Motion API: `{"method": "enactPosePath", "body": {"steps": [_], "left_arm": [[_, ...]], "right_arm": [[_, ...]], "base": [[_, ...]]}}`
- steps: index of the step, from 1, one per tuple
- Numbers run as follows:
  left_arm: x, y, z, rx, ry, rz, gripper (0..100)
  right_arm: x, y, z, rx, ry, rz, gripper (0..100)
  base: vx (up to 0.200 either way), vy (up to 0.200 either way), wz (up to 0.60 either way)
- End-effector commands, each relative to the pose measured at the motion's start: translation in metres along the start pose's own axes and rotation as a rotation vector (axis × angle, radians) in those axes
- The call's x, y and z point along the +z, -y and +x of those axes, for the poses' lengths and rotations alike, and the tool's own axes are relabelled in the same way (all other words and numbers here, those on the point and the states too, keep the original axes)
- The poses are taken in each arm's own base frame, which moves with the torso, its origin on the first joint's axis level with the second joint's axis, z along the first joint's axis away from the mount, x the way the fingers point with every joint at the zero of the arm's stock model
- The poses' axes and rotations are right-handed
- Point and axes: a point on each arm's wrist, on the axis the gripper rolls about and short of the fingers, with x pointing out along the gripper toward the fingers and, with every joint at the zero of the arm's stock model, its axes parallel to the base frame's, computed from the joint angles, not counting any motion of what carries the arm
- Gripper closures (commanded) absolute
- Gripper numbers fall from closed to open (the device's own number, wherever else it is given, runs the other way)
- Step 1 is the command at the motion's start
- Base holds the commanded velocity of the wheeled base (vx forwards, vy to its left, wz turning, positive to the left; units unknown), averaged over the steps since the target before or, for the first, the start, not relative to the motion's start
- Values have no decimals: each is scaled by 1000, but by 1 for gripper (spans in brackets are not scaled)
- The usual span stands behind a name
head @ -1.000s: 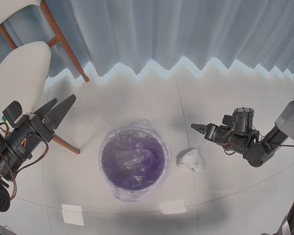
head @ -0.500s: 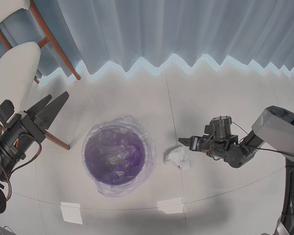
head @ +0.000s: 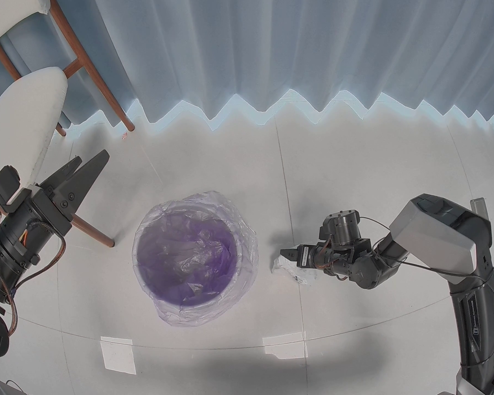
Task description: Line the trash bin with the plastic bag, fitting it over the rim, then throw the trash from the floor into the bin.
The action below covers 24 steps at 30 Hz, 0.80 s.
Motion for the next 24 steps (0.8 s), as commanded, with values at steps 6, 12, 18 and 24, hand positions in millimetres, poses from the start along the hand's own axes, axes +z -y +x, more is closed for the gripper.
{"method": "enactPosePath", "body": {"steps": [6, 12, 18, 24], "left_arm": [[-3, 0, -1, -16, -19, -6, 0], [-3, 0, -2, -17, -21, -5, 0], [-2, 0, -2, -17, -16, -3, 0], [-3, 0, -2, -17, -20, -4, 0]], "right_arm": [[-22, 0, 26, -3, -63, -14, 0], [-27, 3, 36, -14, -94, -8, 0], [-22, 2, 38, -23, -116, 1, 0], [-11, 0, 49, -21, -102, -11, 0]], "base": [[0, 0, 0], [0, 0, 0], [0, 0, 0], [0, 0, 0]]}}
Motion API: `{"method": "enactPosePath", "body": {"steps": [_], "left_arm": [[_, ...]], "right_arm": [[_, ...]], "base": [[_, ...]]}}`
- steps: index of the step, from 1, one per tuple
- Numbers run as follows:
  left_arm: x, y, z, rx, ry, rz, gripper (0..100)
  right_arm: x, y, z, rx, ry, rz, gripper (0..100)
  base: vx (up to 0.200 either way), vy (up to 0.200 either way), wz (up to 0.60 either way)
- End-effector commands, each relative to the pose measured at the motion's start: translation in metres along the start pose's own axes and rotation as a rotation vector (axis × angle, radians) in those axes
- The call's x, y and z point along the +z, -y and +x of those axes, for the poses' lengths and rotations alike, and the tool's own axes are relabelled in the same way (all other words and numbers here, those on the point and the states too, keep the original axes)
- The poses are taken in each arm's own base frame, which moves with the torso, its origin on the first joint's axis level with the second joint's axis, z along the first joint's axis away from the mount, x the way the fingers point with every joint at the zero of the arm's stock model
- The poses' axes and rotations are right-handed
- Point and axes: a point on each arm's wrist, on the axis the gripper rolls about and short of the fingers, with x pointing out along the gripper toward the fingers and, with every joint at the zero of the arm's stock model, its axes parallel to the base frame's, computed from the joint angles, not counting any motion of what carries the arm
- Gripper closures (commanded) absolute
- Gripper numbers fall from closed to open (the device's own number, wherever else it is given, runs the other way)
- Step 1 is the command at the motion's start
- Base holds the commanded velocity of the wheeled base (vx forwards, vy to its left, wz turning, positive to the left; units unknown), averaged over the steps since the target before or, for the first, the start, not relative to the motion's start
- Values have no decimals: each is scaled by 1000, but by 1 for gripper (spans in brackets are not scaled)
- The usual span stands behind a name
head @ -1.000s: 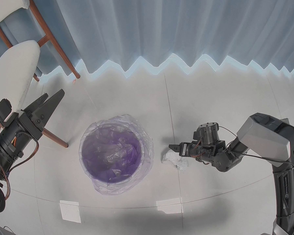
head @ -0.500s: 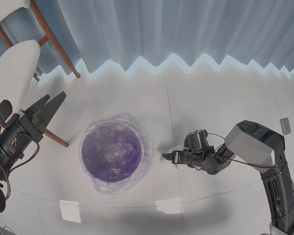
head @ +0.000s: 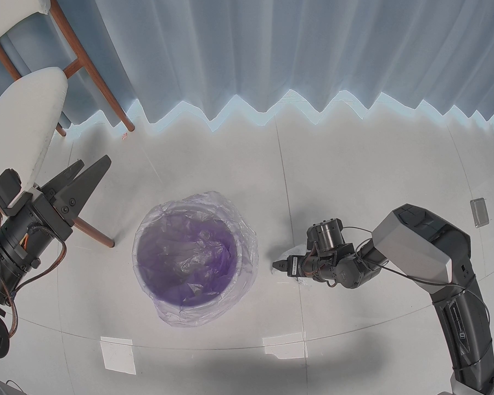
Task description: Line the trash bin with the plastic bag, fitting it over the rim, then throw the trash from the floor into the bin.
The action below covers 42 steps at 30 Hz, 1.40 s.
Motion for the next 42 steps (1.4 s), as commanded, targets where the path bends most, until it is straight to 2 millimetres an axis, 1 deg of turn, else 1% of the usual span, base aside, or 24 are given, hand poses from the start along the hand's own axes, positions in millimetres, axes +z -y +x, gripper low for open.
{"method": "enactPosePath", "body": {"steps": [1, 2, 7, 12, 25, 26, 39, 41, 42], "left_arm": [[0, 0, 0, -1, -2, -1, 0], [0, 0, 0, 1, -1, -1, 0], [-2, 0, 0, 1, -7, -5, 0], [-2, 0, 0, 0, -8, -3, 0], [-2, 0, -2, 1, -10, -4, 0], [-2, 0, -2, 0, -8, -3, 0], [-1, 0, -2, 0, -5, 0, 0], [-1, 0, -2, 0, -5, 0, 0], [-1, 0, -2, 0, -3, 0, 0]], "right_arm": [[7, -1, 9, 8, 25, -9, 0], [9, -1, 12, 5, 20, -13, 0], [13, -2, 12, -23, -46, 0, 0], [19, -2, 15, -28, -50, 10, 0], [21, -2, 16, -62, -118, 46, 0], [21, -2, 16, -62, -119, 46, 100], [21, -2, 16, -65, -118, 63, 100], [21, -2, 14, -80, -110, 64, 100], [23, -3, 9, -92, -105, 70, 100]], "base": [[0, 0, 0], [0, 0, 0], [0, 0, 0], [0, 0, 0], [0, 0, 0], [0, 0, 0], [0, 0, 0], [0, 0, 0], [0, 0, 0]]}}
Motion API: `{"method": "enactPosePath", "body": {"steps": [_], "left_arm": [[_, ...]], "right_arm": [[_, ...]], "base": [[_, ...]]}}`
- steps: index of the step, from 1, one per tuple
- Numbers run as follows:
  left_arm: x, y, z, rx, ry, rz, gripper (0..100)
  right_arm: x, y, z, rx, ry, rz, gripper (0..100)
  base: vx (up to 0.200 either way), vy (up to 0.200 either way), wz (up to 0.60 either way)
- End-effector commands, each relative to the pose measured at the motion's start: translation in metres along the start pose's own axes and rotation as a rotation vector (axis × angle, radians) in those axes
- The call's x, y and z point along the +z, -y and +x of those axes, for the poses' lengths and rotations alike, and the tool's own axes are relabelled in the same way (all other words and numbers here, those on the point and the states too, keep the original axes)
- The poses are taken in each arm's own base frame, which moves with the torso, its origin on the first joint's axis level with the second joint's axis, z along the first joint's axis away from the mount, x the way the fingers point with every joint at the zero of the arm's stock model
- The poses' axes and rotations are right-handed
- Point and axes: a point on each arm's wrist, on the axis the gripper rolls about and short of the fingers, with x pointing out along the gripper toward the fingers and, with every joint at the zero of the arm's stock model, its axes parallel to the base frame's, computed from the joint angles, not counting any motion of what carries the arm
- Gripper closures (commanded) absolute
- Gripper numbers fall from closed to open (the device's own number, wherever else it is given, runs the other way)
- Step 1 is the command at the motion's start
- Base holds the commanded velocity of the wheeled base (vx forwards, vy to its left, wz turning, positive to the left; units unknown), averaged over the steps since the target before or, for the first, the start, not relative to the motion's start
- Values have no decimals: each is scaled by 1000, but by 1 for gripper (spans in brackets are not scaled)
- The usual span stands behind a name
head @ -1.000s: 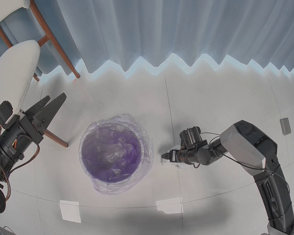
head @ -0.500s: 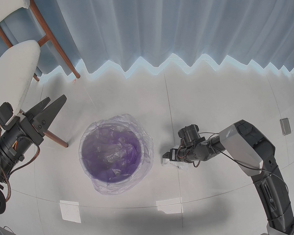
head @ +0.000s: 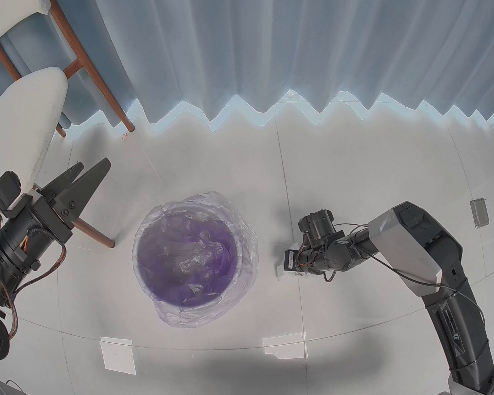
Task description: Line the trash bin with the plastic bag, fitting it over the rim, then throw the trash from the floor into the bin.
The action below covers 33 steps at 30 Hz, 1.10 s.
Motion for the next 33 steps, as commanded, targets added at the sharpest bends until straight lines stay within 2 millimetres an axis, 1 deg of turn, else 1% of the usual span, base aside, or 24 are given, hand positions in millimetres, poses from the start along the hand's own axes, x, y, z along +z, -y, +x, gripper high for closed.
{"method": "enactPosePath", "body": {"steps": [1, 2, 3, 4, 6, 8, 9, 10, 12, 13, 15, 17, 19, 20, 21, 22, 25, 26, 27, 29, 31, 33], "left_arm": [[1, 1, -1, -1, 7, 2, 0], [2, 1, -1, -3, 9, 3, 0], [2, 1, -1, -3, 9, 3, 0], [2, 1, -2, -2, 10, 3, 0], [2, 2, -2, -2, 11, 5, 0], [2, 2, -2, -3, 10, 6, 0], [2, 2, -2, -6, 9, 5, 0], [1, 3, -2, -10, 6, 3, 0], [1, 3, -2, -11, 5, 2, 0], [1, 3, -2, -12, 4, 2, 0], [0, 3, -2, -12, 3, 2, 0], [0, 3, -2, -11, 1, 0, 0], [1, 3, -2, -12, 4, 1, 0], [1, 3, -2, -12, 4, 1, 0], [1, 3, -2, -13, 5, 3, 0], [1, 3, -2, -13, 5, 4, 0], [1, 3, -2, -11, 6, 7, 0], [1, 3, -2, -11, 6, 7, 0], [2, 3, -1, -10, 8, 8, 0], [1, 3, -2, -10, 6, 8, 0], [2, 3, -2, -11, 10, 9, 0], [2, 3, -2, -11, 9, 10, 0]], "right_arm": [[6, -4, -19, -13, 18, 21, 100], [8, -5, -25, -10, 21, 30, 100], [8, -5, -25, -10, 21, 30, 100], [14, -10, -52, 4, 34, 75, 100], [19, -14, -79, 38, 60, 112, 100], [18, -17, -105, 74, 98, 134, 100], [17, -19, -112, 86, 112, 132, 100], [13, -22, -136, 126, 160, 127, 100], [3, -30, -168, 188, 227, 95, 100], [-5, -36, -186, 231, 273, 67, 100], [-17, -38, -214, 287, 364, 2, 100], [-32, -41, -239, 349, 461, -104, 100], [-47, -45, -254, 404, 532, -186, 100], [-50, -46, -256, 413, 540, -196, 100], [-60, -52, -265, 456, 578, -236, 100], [-67, -57, -270, 488, 600, -259, 100], [-75, -72, -278, 555, 643, -290, 100], [-75, -72, -278, 555, 643, -290, 100], [-79, -82, -281, 606, 666, -304, 100], [-83, -91, -281, 642, 673, -318, 100], [-85, -99, -279, 672, 673, -327, 100], [-87, -113, -274, 717, 687, -338, 100]], "base": [[0, 0, 0], [0, 0, 0], [0, 0, 0], [0, 0, 0], [0, 0, 0], [0, 0, 0], [0, 0, 0], [0, 0, 0], [0, 0, 0], [0, 0, 0], [0, 0, 0], [0, 0, 0], [0, 0, 0], [0, 0, 0], [0, 0, 0], [0, 0, 0], [0, 0, 0], [0, 0, 0], [0, 0, 0], [0, 0, 0], [0, 0, 0], [0, 0, 0]]}}
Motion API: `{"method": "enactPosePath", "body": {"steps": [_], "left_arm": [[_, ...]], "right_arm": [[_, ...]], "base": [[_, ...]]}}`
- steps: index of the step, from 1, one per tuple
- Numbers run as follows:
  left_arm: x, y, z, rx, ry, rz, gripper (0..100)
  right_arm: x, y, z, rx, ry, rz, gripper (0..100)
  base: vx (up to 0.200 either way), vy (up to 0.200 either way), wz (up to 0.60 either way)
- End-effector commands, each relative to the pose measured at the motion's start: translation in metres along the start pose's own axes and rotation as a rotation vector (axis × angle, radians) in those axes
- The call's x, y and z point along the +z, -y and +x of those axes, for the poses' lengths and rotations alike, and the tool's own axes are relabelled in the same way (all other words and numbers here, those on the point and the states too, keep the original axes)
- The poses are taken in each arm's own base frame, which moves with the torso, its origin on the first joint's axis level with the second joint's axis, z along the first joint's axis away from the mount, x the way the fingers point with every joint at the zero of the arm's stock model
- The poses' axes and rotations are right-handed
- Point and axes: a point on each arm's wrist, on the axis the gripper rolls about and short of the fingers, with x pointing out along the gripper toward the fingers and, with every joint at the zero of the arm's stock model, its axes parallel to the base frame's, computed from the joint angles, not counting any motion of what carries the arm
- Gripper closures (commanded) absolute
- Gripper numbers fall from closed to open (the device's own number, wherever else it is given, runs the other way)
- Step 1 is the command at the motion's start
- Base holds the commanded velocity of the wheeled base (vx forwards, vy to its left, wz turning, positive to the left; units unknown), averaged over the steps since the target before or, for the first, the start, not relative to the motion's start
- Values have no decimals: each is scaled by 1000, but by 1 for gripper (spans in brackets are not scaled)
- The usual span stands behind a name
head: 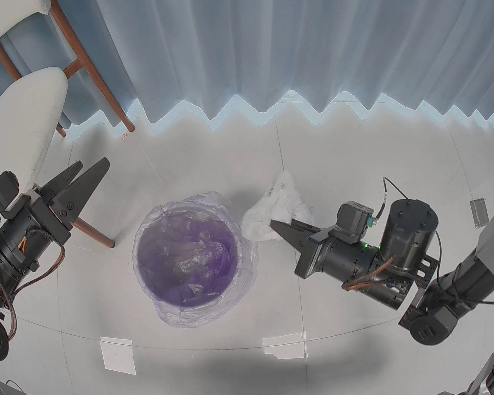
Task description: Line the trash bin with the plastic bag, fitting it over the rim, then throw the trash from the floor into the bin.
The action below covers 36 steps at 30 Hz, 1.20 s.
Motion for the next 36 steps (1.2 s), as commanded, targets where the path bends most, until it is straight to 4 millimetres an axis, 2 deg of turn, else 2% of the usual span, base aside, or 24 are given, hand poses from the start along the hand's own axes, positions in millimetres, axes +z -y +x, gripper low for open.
{"method": "enactPosePath", "body": {"steps": [1, 3, 4, 5, 6, 7, 9, 10, 12, 15, 18, 25, 29, 36], "left_arm": [[0, 0, 0, 0, 2, 2, 0], [0, 0, 0, 0, 2, 2, 0], [0, 0, 0, -2, 2, 1, 0], [0, 0, 0, -2, 2, 1, 0], [0, 1, 0, -2, 3, 3, 0], [0, 1, 0, -5, 1, 2, 0], [0, 1, 0, -5, 1, 2, 0], [0, 1, -1, -5, 2, 2, 0], [0, 2, -1, -7, 2, 2, 0], [0, 2, -1, -7, 2, 2, 0], [0, 2, -1, -6, 0, 2, 0], [0, 3, -4, -10, -1, 2, 0], [-1, 6, -5, -24, -3, -1, 0], [-1, 6, -5, -25, -5, -1, 0]], "right_arm": [[-2, -44, -4, 160, 46, -34, 100], [-8, -46, 3, 168, 38, -33, 100], [-17, -46, 13, 175, 31, -34, 100], [-17, -46, 13, 175, 31, -34, 100], [-32, -44, 29, 182, 25, -34, 100], [-38, -43, 38, 188, 38, -35, 100], [-43, -42, 48, 194, 53, -35, 100], [-49, -41, 65, 204, 86, -36, 100], [-56, -41, 79, 213, 97, -35, 100], [-61, -46, 91, 228, 108, -33, 100], [-74, -45, 109, 228, 90, -29, 100], [-105, -42, 130, 226, 76, -25, 100], [-112, -40, 134, 218, 68, -23, 100], [-112, -38, 133, 214, 70, -23, 100]], "base": [[0, 0, 0], [0, 0, 0], [0, 0, 0], [0, 0, 0], [0, 0, 0], [0, 0, 0], [0, 0, 0], [0, 0, 0], [0, 0, 0], [0, 0, 0], [0, 0, 0], [0, 0, 0], [0, 0, 0], [0, 0, 0]]}}
